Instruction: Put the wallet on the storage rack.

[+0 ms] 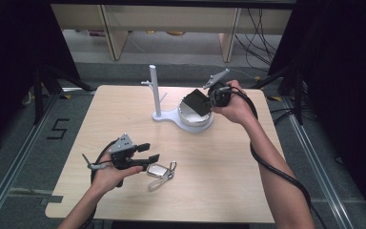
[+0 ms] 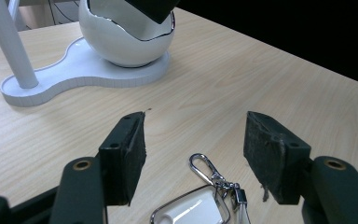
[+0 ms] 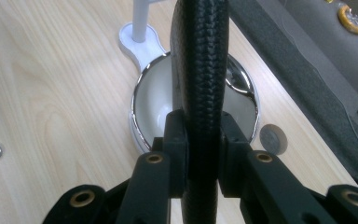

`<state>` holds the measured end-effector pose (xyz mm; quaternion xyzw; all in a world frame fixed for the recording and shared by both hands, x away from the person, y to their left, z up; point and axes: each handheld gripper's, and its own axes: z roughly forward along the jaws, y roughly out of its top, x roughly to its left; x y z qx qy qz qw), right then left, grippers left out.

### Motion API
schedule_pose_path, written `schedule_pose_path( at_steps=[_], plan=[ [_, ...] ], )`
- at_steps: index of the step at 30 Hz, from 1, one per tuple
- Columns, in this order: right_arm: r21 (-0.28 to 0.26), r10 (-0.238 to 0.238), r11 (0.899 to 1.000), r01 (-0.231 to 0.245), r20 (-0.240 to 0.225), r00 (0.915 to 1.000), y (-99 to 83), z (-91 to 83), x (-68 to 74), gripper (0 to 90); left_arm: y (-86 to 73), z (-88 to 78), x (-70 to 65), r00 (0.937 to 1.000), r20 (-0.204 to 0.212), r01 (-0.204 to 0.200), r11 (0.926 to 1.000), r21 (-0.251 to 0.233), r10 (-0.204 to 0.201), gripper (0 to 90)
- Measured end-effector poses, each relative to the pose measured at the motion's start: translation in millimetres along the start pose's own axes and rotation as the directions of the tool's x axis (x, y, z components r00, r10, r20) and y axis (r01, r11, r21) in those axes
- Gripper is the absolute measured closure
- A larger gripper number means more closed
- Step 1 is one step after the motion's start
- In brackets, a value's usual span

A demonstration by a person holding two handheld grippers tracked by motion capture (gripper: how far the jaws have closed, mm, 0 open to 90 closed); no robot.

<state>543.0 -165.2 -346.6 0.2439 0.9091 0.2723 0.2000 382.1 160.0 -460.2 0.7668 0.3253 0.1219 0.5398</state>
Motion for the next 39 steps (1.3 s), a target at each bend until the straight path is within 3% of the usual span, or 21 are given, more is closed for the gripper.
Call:
schedule_pose_path(
  at_steps=[5,6,11,15,22,26,28,29,31,35,36,37,39],
  plan=[
    [0.039,0.006,0.999,-0.006,-0.017,0.9998,-1.5,4.8,-3.5,77.8,-1.5,2.9,0.0,1.0,0.008,0.005,1.0,0.003,-0.005,38.2],
    [0.04,-0.017,0.999,0.018,-0.015,0.9997,-1.9,8.3,-4.4,77.8,-1.2,3.2,-0.5,1.0,0.002,0.004,1.0,0.007,-0.004,38.2],
    [0.05,0.015,0.999,-0.014,-0.018,0.9997,-2.7,17.0,-6.6,77.6,-0.4,7.2,-2.7,0.9999,0.013,0.004,0.9999,0.015,-0.004,38.0],
    [0.059,0.0,0.998,0.001,-0.027,0.9996,-0.8,23.2,-9.2,77.5,-0.6,8.8,-2.4,0.9999,0.016,0.004,0.9998,0.02,-0.005,37.9],
    [0.086,0.019,0.996,-0.016,-0.041,0.999,0.5,39.0,-9.6,75.0,-0.5,8.9,-2.1,0.9998,0.017,0.008,0.9997,0.022,-0.008,37.8],
    [0.049,0.055,0.997,-0.055,0.0,0.9985,1.2,43.0,-14.0,65.2,-0.2,8.3,-0.7,0.9996,0.011,0.027,0.9995,0.013,-0.027,37.3],
    [0.001,0.102,0.995,-0.102,0.02,0.9946,1.4,39.3,-17.3,59.7,-0.4,8.1,0.6,0.9994,0.012,0.031,0.9995,0.011,-0.031,37.1],
    [-0.038,0.107,0.994,-0.105,0.052,0.9929,0.7,37.5,-18.3,58.4,-0.6,8.1,1.2,0.9995,0.009,0.031,0.9994,0.014,-0.031,37.0],
    [-0.064,0.118,0.992,-0.113,0.079,0.9899,-1.4,29.7,-20.7,57.0,-1.1,9.2,2.2,0.9993,0.017,0.034,0.9993,0.012,-0.034,36.9],
    [-0.149,0.194,0.973,-0.178,0.1,0.9758,-14.9,10.0,-21.3,53.8,-1.3,10.8,1.9,0.9997,0.001,0.025,0.9986,0.046,-0.025,36.6],
    [-0.163,0.204,0.969,-0.186,0.102,0.9736,-19.3,6.5,-20.5,53.4,-1.7,12.7,1.7,0.9996,0.006,0.029,0.9984,0.049,-0.029,36.5],
    [-0.167,0.252,0.958,-0.234,0.095,0.963,-26.8,-0.8,-16.5,53.4,-2.1,14.5,2.0,0.9995,0.012,0.028,0.9984,0.05,-0.028,36.7],
    [-0.18,0.267,0.952,-0.247,0.094,0.9591,-43.2,-10.0,-11.9,54.5,-1.2,19.1,1.1,0.9995,0.016,0.025,0.9964,0.081,-0.026,37.5]
  ],
)
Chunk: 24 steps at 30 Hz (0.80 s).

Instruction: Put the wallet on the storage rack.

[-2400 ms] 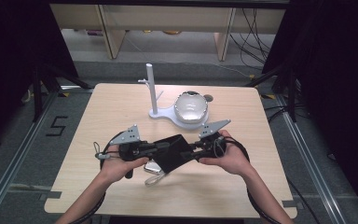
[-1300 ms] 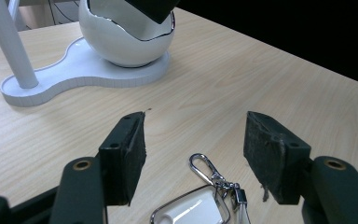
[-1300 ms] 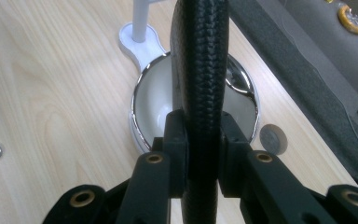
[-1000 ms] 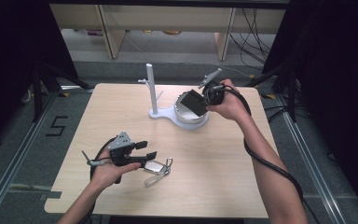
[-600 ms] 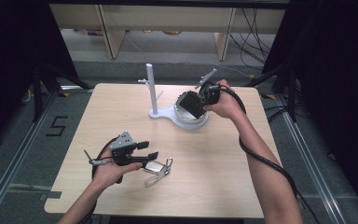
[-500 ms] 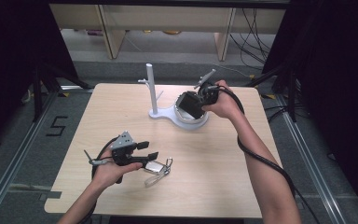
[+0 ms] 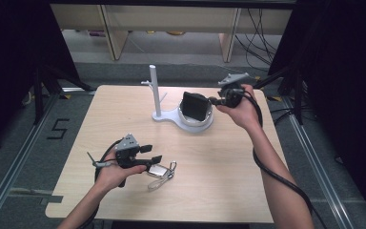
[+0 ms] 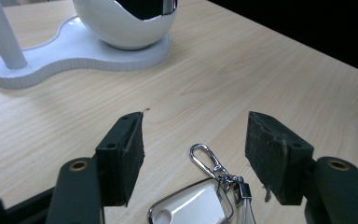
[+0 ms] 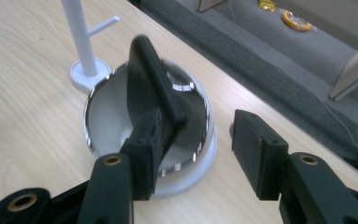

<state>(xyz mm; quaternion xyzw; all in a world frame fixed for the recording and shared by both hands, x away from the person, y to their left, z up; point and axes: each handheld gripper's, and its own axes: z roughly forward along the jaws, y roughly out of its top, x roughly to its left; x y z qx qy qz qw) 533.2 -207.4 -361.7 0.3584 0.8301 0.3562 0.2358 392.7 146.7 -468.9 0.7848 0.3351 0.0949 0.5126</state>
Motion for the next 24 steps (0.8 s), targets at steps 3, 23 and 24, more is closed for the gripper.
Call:
schedule_pose_path(
  at_steps=[3,23,24],
  plan=[
    [0.017,0.076,0.997,-0.075,-0.011,0.9971,-26.6,-13.7,4.5,58.1,3.1,9.9,-3.7,0.9994,0.023,0.026,0.9992,0.031,-0.026,44.2],
    [0.233,0.191,0.958,-0.165,-0.095,0.977,-133.4,-38.6,39.9,72.9,33.5,74.7,-22.0,0.9958,-0.092,0.052,0.8538,0.518,-0.005,59.1],
    [0.226,0.184,0.961,-0.158,-0.099,0.9779,-132.5,-39.0,40.3,72.8,34.9,77.4,-23.5,0.9946,-0.104,0.062,0.8442,0.532,-0.008,59.0]
  ],
)
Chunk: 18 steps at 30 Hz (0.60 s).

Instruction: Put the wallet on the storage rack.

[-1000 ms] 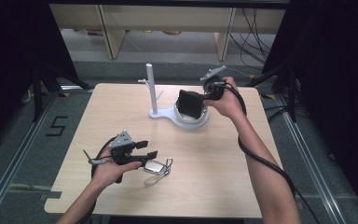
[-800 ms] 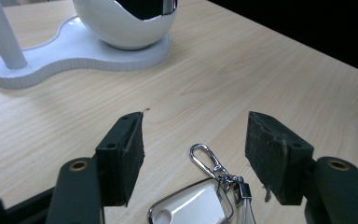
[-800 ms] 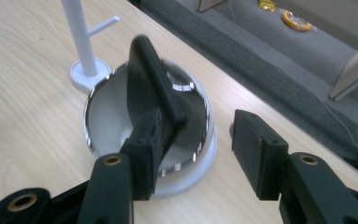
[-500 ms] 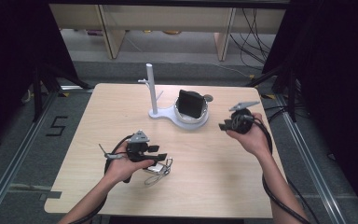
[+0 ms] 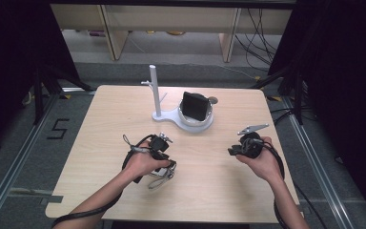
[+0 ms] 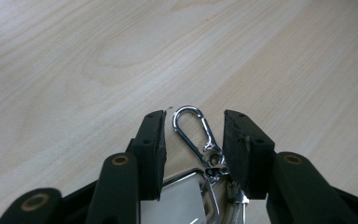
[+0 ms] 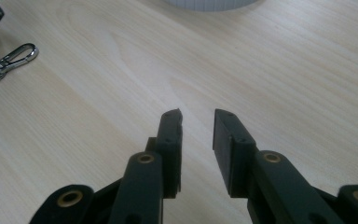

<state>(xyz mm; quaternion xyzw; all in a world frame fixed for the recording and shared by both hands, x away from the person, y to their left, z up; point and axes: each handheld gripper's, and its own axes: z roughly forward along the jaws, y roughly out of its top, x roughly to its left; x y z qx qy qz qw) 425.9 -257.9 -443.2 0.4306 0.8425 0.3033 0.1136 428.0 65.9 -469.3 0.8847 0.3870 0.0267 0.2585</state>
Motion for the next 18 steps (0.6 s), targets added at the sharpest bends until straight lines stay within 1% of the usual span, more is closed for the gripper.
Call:
schedule_pose_path(
  at_steps=[1,2,3,4,5,6,7,8,9,11,12,13,14,15,16,17,18],
  plan=[
    [-0.002,0.006,1.0,-0.006,0.0,1.0,0.8,-0.6,1.5,72.7,2.3,1.7,-1.7,0.9999,-0.001,0.016,0.9997,0.021,-0.016,58.7],
    [0.006,0.026,1.0,-0.026,0.001,0.9997,1.1,-1.0,4.1,72.6,3.9,3.2,-3.2,0.9995,-0.005,0.032,0.9988,0.037,-0.032,58.2],
    [-0.007,0.001,1.0,-0.001,0.002,1.0,0.9,0.6,3.4,72.5,6.6,4.7,-3.8,0.9994,-0.016,0.03,0.9972,0.069,-0.029,57.6],
    [-0.002,-0.017,1.0,0.017,0.001,0.9998,2.2,0.0,2.5,72.3,8.1,4.9,-4.6,0.999,-0.027,0.038,0.9949,0.094,-0.036,57.4],
    [-0.003,-0.022,1.0,0.022,-0.002,0.9998,2.7,0.1,2.6,72.1,10.6,5.0,-3.9,0.9992,-0.034,0.026,0.9895,0.142,-0.021,56.8],
    [0.002,0.0,1.0,0.0,-0.004,1.0,3.4,-0.4,5.2,72.0,11.5,6.4,-7.0,0.9973,-0.042,0.066,0.9863,0.152,-0.06,56.6],
    [-0.024,0.0,1.0,0.0,-0.005,1.0,2.8,1.9,5.9,71.8,13.1,7.2,-6.2,0.9977,-0.045,0.057,0.984,0.169,-0.05,56.5],
    [-0.008,-0.01,1.0,0.01,-0.003,0.9999,3.5,0.5,5.9,71.8,13.6,8.8,-7.1,0.9969,-0.054,0.065,0.9818,0.178,-0.056,56.2],
    [-0.01,-0.032,0.999,0.032,-0.001,0.9995,3.2,1.1,5.1,71.7,14.3,10.2,-7.6,0.9962,-0.063,0.071,0.9787,0.193,-0.06,56.2],
    [0.007,0.002,1.0,-0.002,-0.005,1.0,3.0,0.2,7.5,71.5,15.1,13.1,-7.9,0.9966,-0.061,0.068,0.9742,0.215,-0.056,56.1],
    [0.008,0.001,1.0,-0.001,-0.007,1.0,2.8,0.3,7.5,71.3,14.9,14.5,-8.0,0.9969,-0.061,0.063,0.9729,0.223,-0.05,56.1],
    [0.008,0.003,1.0,-0.003,-0.006,1.0,2.7,0.3,7.5,71.3,15.0,16.3,-9.4,0.9961,-0.065,0.072,0.9736,0.217,-0.059,56.1],
    [0.008,0.003,1.0,-0.003,-0.006,1.0,2.6,0.2,7.6,71.2,14.7,17.4,-9.8,0.9962,-0.069,0.068,0.9743,0.215,-0.054,56.1],
    [0.007,0.005,1.0,-0.005,-0.005,1.0,2.6,0.1,7.8,71.1,14.5,18.6,-10.3,0.996,-0.069,0.071,0.9716,0.226,-0.057,56.3],
    [0.007,0.003,1.0,-0.002,-0.008,1.0,2.6,-0.2,7.9,71.0,14.9,19.2,-10.3,0.9961,-0.076,0.062,0.9716,0.229,-0.045,56.8],
    [0.007,0.001,1.0,-0.001,-0.008,1.0,2.7,-0.3,8.1,71.0,15.1,19.7,-10.5,0.9957,-0.079,0.065,0.972,0.226,-0.048,57.3],
    [0.001,-0.01,1.0,0.01,-0.007,0.9999,2.7,-0.3,7.8,70.9,16.1,19.4,-10.7,0.9958,-0.082,0.059,0.9701,0.235,-0.041,57.8]
  ],
)
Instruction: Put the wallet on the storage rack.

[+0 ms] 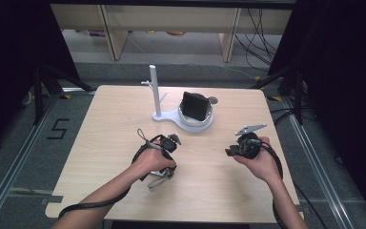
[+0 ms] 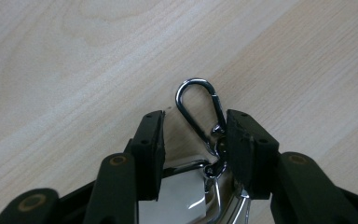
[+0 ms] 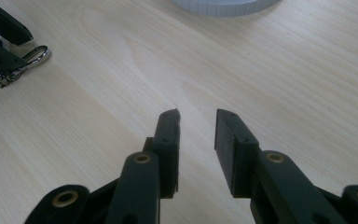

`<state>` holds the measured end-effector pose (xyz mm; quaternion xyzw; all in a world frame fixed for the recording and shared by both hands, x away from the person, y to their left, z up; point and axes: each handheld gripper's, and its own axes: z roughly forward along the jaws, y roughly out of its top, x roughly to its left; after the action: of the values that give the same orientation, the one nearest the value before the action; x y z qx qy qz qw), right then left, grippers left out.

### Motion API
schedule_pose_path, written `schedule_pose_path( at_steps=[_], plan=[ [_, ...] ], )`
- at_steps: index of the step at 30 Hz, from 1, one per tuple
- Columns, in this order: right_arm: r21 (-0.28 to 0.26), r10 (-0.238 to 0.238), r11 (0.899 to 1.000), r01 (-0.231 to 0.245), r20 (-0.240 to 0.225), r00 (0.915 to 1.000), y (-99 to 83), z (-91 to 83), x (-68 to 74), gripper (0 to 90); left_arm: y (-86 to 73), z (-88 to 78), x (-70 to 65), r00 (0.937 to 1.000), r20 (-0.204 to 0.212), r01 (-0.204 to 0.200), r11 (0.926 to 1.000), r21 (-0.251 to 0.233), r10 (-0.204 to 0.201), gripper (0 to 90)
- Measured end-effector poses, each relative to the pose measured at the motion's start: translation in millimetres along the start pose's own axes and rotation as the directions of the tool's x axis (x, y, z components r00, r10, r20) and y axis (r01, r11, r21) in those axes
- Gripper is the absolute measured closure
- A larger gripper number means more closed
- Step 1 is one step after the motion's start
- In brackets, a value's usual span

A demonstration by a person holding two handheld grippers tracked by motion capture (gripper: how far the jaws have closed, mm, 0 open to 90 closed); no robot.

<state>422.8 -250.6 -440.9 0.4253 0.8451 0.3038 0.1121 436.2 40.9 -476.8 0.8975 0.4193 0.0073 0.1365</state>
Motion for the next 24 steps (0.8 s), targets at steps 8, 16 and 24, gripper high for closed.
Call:
schedule_pose_path(
  at_steps=[8,16,24],
  plan=[
    [0.005,0.0,1.0,0.0,-0.009,1.0,-0.8,1.1,1.9,70.2,3.9,-0.5,3.6,0.9996,0.022,-0.016,0.9982,0.058,0.015,65.5],
    [0.013,0.002,1.0,-0.002,-0.011,0.9999,-3.4,2.5,1.2,69.6,2.8,-1.0,9.0,0.9992,0.04,-0.012,0.9952,0.097,0.008,71.4],
    [0.011,-0.002,1.0,0.002,-0.013,0.9999,-1.6,2.0,2.5,69.2,7.5,-2.8,5.6,0.9992,0.039,0.003,0.9967,0.081,-0.007,65.0]
  ],
)
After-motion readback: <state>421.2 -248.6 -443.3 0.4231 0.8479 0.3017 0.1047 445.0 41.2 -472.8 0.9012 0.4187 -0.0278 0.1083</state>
